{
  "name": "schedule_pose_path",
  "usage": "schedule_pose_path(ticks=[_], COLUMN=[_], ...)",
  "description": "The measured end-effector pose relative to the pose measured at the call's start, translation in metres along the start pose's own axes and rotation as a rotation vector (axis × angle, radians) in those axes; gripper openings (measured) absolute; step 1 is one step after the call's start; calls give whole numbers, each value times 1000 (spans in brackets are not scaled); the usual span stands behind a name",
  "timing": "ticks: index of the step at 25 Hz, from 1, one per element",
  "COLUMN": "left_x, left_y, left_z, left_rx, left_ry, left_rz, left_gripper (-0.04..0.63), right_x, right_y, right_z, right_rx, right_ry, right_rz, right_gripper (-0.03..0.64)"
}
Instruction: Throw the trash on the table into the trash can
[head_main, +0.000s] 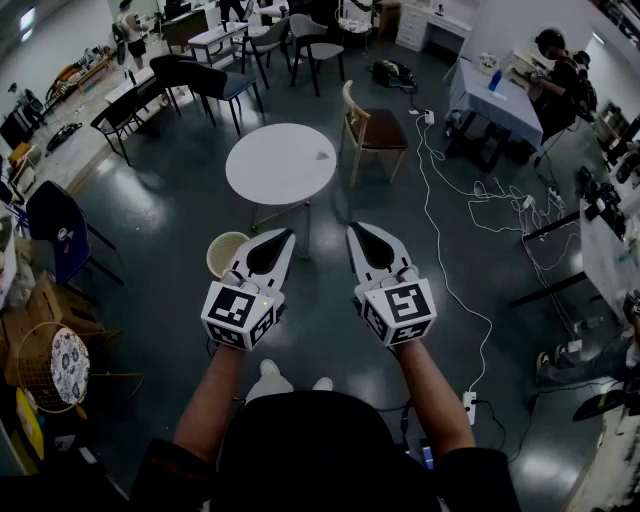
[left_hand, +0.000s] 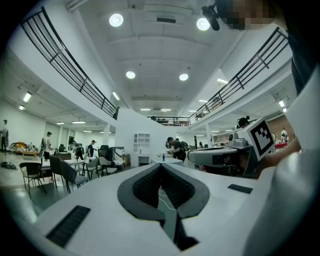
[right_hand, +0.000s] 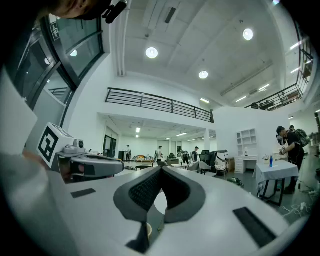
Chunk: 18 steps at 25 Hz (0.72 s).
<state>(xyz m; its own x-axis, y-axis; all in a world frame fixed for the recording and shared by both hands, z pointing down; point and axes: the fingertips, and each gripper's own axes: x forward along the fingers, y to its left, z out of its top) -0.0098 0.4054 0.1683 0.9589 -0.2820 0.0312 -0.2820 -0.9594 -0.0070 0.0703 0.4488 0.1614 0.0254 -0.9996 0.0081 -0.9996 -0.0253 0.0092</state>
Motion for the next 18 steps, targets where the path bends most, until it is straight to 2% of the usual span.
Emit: schedule_pose_path(ticks=[8, 18], left_x=[2, 15], left_y=[-16, 7], left_z=[-5, -10], left_rx=[8, 6], left_ry=[11, 19], left_rz=[7, 18], left_gripper=[15, 15], right_x=[-11, 16], right_y=[-7, -9], right_z=[-5, -10], right_rx=[20, 9], right_ry=[-6, 1], right_rz=[11, 31], right_gripper=[18, 18])
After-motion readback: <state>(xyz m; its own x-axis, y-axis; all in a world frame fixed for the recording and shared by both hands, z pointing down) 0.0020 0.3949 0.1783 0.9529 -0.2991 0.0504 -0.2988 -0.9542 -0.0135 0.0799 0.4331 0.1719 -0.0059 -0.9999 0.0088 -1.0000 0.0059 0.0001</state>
